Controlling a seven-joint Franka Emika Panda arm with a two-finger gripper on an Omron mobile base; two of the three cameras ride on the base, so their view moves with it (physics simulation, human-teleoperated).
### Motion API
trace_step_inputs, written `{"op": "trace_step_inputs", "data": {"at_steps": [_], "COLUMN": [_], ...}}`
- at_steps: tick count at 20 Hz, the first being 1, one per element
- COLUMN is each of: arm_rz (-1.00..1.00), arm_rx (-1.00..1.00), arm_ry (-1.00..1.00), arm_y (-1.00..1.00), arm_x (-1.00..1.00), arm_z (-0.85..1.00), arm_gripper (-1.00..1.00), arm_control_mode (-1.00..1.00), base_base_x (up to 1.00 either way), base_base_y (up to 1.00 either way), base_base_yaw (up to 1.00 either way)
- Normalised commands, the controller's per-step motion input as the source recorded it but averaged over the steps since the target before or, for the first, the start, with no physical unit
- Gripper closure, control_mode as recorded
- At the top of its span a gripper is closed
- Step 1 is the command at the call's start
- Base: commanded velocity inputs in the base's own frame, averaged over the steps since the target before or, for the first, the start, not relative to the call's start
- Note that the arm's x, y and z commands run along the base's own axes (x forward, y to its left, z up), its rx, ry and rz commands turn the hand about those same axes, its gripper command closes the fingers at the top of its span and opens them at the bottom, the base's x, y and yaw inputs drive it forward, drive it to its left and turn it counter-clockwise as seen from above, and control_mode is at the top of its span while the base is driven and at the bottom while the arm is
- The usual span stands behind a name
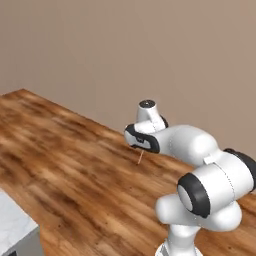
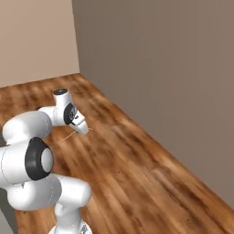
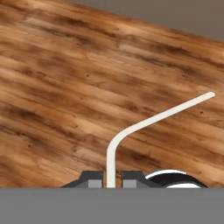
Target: Take a straw from the drawer in front and place it inside the glass cup on the dining counter.
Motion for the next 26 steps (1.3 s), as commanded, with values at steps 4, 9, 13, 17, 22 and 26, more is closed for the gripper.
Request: {"op": "trace_step_inputs", "data": {"at_steps": [4,9,13,17,22,26], "arm_rz": [0.0,0.0,0.0,0.0,0.0,0.0], "arm_rx": [0.0,0.0,0.0,0.0,0.0,0.0], "arm_ry": [0.0,0.0,0.0,0.0,0.0,0.0], "arm_y": [0.0,0.0,0.0,0.0,0.0,0.0], "arm_x": [0.0,0.0,0.0,0.0,0.0,0.0], "arm_z": [0.0,0.0,0.0,0.0,0.0,0.0], "arm_gripper": [1.0,1.0,1.0,1.0,1.0,1.0], "arm_control_mode": [1.0,1.0,1.0,1.0,1.0,1.0], "base_base_x": [0.77,0.89,1.0,1.0,1.0,1.0], "base_base_y": [-0.34,-0.4,-0.42,-0.4,-0.37,-0.39], "base_base_yaw": [0.64,0.59,0.5,0.44,0.43,0.37]}}
